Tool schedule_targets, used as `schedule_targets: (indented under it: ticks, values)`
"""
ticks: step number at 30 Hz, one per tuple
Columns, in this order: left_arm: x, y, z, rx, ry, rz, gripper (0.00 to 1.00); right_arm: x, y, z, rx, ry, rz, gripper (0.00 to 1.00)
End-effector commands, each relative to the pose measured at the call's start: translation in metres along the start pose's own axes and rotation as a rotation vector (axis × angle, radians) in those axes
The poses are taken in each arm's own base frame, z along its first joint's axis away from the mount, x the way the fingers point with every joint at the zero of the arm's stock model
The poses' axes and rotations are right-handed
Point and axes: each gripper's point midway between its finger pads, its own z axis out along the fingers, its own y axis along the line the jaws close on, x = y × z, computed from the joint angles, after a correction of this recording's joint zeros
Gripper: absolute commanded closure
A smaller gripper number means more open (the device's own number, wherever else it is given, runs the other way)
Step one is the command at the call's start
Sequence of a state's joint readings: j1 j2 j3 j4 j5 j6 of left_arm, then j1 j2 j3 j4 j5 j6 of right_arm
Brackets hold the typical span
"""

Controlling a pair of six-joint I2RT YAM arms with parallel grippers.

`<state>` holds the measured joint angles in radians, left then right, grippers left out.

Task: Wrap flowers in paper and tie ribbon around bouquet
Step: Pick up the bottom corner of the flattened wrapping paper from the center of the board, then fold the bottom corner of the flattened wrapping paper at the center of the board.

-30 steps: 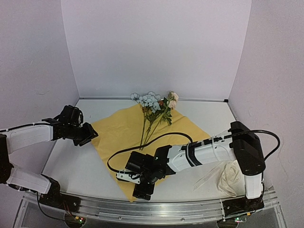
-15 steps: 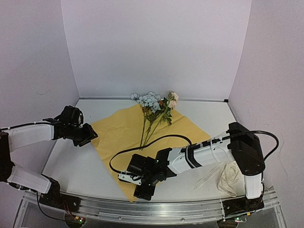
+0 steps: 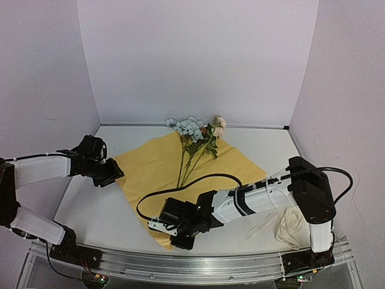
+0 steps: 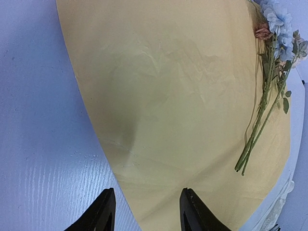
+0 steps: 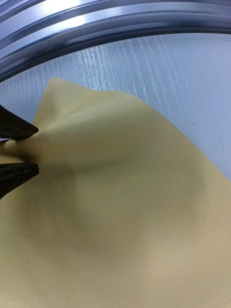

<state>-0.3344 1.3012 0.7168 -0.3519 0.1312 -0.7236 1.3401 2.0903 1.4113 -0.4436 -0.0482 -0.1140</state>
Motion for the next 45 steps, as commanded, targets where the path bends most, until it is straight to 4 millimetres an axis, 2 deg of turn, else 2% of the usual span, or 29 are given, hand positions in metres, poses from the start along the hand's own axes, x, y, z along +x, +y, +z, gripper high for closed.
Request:
schedule_targets:
  ticks: [1,4,9,14,17,19,23,28,31,38,45]
  values:
    - [-0.015,-0.016,-0.008,0.037,-0.024,0.033,0.53,0.016,-0.007,-0.017,-0.011,0.056,0.034,0.94]
    - [-0.018,-0.021,-0.011,0.050,-0.028,0.053,0.53,0.013,0.001,-0.040,-0.070,0.052,0.053,1.00]
    - [-0.021,-0.025,-0.018,0.057,-0.038,0.068,0.53,0.008,0.026,-0.074,-0.229,0.047,0.154,1.00]
    - [-0.022,-0.026,-0.028,0.059,-0.055,0.076,0.53,0.005,0.045,-0.097,-0.336,0.045,0.270,1.00]
    - [-0.024,-0.026,-0.037,0.053,-0.067,0.084,0.52,0.003,0.051,-0.112,-0.372,0.056,0.304,1.00]
    - [-0.025,-0.027,-0.042,0.054,-0.077,0.090,0.52,0.003,0.046,-0.123,-0.354,0.059,0.302,1.00]
    - [-0.024,-0.034,-0.047,0.082,-0.069,0.105,0.51,0.006,0.024,-0.139,-0.314,0.079,0.306,1.00]
    - [-0.019,-0.046,-0.040,0.122,-0.036,0.129,0.51,-0.003,-0.025,-0.148,-0.278,0.065,0.386,1.00]
    - [-0.015,-0.056,-0.034,0.139,-0.017,0.147,0.51,-0.010,-0.059,-0.147,-0.264,0.052,0.438,1.00]
    - [0.000,-0.091,-0.023,0.174,0.012,0.237,0.51,-0.028,-0.142,-0.116,-0.239,0.018,0.565,1.00]
    - [0.024,-0.117,-0.013,0.219,0.064,0.339,0.55,-0.032,-0.202,-0.079,-0.178,0.003,0.608,0.99]
